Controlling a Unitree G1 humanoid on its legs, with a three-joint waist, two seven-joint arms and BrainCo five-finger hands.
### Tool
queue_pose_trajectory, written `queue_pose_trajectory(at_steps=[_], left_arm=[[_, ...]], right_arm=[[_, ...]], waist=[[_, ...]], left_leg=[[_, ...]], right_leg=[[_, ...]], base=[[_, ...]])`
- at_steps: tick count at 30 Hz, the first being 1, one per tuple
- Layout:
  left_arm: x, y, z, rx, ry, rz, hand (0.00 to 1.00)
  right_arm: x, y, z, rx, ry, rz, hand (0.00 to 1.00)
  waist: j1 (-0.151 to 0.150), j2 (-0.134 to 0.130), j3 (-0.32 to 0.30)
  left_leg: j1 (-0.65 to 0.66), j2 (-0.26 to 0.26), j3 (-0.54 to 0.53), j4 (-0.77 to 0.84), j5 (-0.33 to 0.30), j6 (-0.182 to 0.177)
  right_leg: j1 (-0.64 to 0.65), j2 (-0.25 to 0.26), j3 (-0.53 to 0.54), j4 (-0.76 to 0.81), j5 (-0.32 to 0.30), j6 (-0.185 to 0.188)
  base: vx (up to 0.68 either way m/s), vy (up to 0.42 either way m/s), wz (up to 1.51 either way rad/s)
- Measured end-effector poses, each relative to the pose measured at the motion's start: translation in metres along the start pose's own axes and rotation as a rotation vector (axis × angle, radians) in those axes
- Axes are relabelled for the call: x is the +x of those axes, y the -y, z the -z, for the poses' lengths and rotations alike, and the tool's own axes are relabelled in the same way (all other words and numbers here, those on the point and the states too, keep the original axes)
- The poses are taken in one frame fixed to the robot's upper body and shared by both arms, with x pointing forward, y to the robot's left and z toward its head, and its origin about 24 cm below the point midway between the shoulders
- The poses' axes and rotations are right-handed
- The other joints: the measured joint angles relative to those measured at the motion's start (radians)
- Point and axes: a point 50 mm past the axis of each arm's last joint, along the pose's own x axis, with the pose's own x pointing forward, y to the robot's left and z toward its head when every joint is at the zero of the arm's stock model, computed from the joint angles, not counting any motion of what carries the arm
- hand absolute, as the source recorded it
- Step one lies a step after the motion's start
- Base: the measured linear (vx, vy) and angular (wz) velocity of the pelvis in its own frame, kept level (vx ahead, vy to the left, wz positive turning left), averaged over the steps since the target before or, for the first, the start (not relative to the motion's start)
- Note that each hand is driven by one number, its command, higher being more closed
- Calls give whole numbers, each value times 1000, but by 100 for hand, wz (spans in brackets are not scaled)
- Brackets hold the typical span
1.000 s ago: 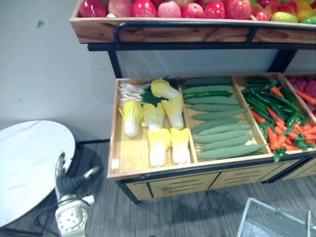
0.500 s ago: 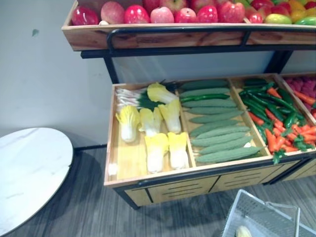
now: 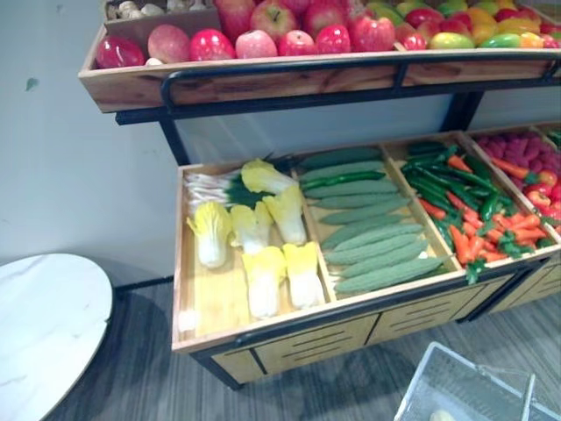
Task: Pick vegetable in the basket
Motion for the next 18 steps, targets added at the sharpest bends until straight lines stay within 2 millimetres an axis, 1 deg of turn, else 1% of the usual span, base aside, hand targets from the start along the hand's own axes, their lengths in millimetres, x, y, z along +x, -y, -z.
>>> queue_pose_trajectory(at_steps=[1, 2, 3, 4, 5, 6, 7, 8, 9, 10, 11, 12, 13, 14, 15, 16, 17, 18], left_arm=[[0, 3, -2, 25, 9, 15, 0], [0, 4, -4, 38, 14, 21, 0], [2, 8, -11, 65, 36, 36, 0], [3, 12, -18, 105, 59, 50, 0], [4, 13, -21, 124, 69, 57, 0], [5, 16, -28, 143, 90, 68, 0], [5, 20, -35, 162, 119, 81, 0], [5, 19, -39, 174, 134, 82, 0], [5, 19, -43, 212, 162, 87, 0], [4, 20, -41, 229, 170, 93, 0], [4, 19, -39, 234, 166, 95, 0], [3, 18, -36, 235, 156, 93, 0], [3, 17, -34, 235, 152, 91, 0], [3, 16, -34, 231, 149, 86, 0], [3, 16, -34, 228, 149, 85, 0], [3, 14, -32, 214, 142, 77, 0], [2, 18, -28, 203, 131, 86, 0], [1, 20, -26, 197, 127, 88, 0]], right_arm=[[-1, -3, 0, 26, 5, 0, 100], [-1, -7, 0, 31, 13, -6, 100], [-2, -19, -3, 40, 41, -29, 100], [-3, -33, -7, 36, 67, -62, 100], [-4, -39, -11, 33, 84, -80, 100], [-5, -50, -18, 35, 115, -110, 100], [-7, -61, -25, 15, 144, -144, 100], [-7, -64, -29, 15, 153, -151, 100], [-6, -64, -31, 15, 160, -146, 100], [-6, -64, -33, -5, 166, -147, 100], [-6, -65, -33, -12, 170, -151, 100], [-7, -69, -35, -39, 180, -170, 100], [-7, -71, -35, -49, 184, -180, 100], [-8, -75, -37, -50, 187, -194, 100], [-8, -77, -39, -49, 188, -197, 100], [-7, -76, -40, -44, 187, -195, 100], [-7, -75, -38, -38, 179, -187, 100], [-7, -75, -38, -38, 177, -188, 100]], waist=[[0, 7, 7], [-1, 5, 11], [1, 5, 36], [2, 8, 57], [0, 17, 62], [2, 22, 78], [3, 24, 104], [-2, 20, 111], [1, 22, 116], [5, 25, 118], [6, 26, 118], [6, 23, 119], [7, 18, 119], [13, 6, 119], [14, 3, 123], [14, 0, 123], [14, 12, 120], [15, 14, 118]], left_leg=[[-30, 22, 0, 77, -42, 5], [-41, 30, 5, 98, -55, 7], [-49, 48, 26, 120, -77, 10], [-50, 72, 73, 126, -86, 14], [-50, 80, 98, 126, -88, 17], [-50, 95, 151, 112, -83, 36], [-38, 106, 229, 84, -65, 65], [-23, 102, 260, 65, -58, 73], [15, 98, 324, 20, -40, 83], [58, 94, 388, -20, -21, 88], [74, 92, 417, -35, -13, 91], [97, 91, 476, -51, -6, 91], [102, 91, 505, -50, -6, 91], [108, 93, 574, -38, -6, 91], [110, 98, 603, -25, -6, 91], [115, 109, 639, 2, -3, 85], [116, 121, 653, 10, 11, 73], [116, 127, 666, 12, 17, 69]], right_leg=[[-13, 14, 20, 15, 5, 14], [-20, 19, 36, 12, 10, 21], [-38, 38, 77, 12, 47, 29], [-71, 58, 123, 9, 107, 25], [-86, 66, 131, -1, 146, 21], [-101, 81, 123, -65, 244, 16], [-112, 67, 44, -37, 244, -25], [-130, 52, -29, 45, 190, -62], [-139, 20, -156, 199, 103, -116], [-115, -4, -245, 307, 60, -142], [-98, -14, -270, 341, 51, -144], [-66, -32, -297, 380, 32, -141], [-54, -42, -305, 385, 24, -138], [-44, -71, -320, 373, 8, -121], [-49, -72, -323, 358, 0, -110], [-53, -62, -340, 316, -8, -108], [-51, -35, -337, 248, -8, -107], [-49, -22, -334, 206, -10, -105]], base=[[51, 81, -37], [37, 90, -65], [-28, 104, -95], [-60, 115, -108], [-126, 187, -129], [-178, 231, -131], [-152, 196, -124], [-150, 216, -120], [-86, 192, -123], [-104, 212, -130], [-66, 98, -134], [-37, 29, -111], [-42, -59, -156], [-22, -104, -131], [-23, -144, -153], [-3, -167, -139], [-10, -240, -142], [-21, -264, -146]])
